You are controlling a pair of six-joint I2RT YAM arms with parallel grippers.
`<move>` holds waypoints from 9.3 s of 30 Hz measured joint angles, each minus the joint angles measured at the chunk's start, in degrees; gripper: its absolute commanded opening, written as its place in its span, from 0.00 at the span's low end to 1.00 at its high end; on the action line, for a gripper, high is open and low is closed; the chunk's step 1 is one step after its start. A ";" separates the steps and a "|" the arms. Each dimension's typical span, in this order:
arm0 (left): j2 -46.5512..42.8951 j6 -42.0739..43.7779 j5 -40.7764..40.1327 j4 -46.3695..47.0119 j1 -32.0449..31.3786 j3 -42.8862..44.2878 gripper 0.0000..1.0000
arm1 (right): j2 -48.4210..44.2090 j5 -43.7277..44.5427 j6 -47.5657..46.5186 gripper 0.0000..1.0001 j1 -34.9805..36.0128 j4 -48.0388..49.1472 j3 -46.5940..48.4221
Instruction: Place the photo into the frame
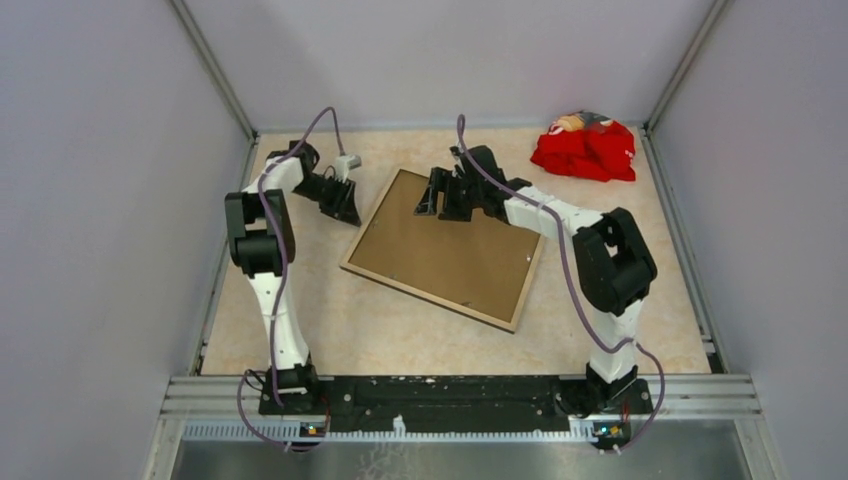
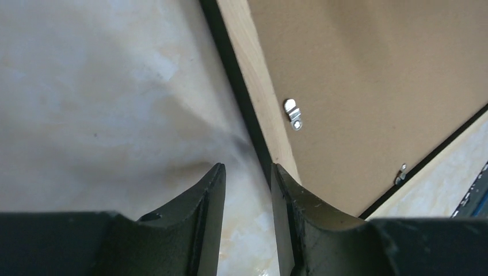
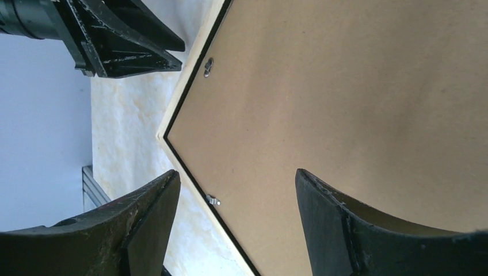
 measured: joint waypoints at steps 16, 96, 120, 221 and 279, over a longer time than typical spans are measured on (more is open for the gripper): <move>0.26 5.73 11.34 -5.44 -0.50 -5.73 0.20 | 4.74 -4.44 3.21 0.72 1.14 7.10 -1.88; -7.26 -1.79 16.59 -0.63 -6.88 -25.77 0.18 | 11.61 -12.35 11.30 0.62 10.10 19.87 -5.92; -16.44 2.19 3.58 4.81 -8.98 -31.45 0.23 | -25.99 16.15 1.42 0.84 -19.43 -0.31 -25.66; -13.57 13.53 7.74 -7.67 -8.41 -28.98 0.42 | -35.41 11.93 1.57 0.80 -10.75 -10.08 -30.84; -10.64 4.48 13.99 -4.13 -9.11 -31.19 0.24 | -2.64 -1.84 13.62 0.67 22.16 23.45 -25.20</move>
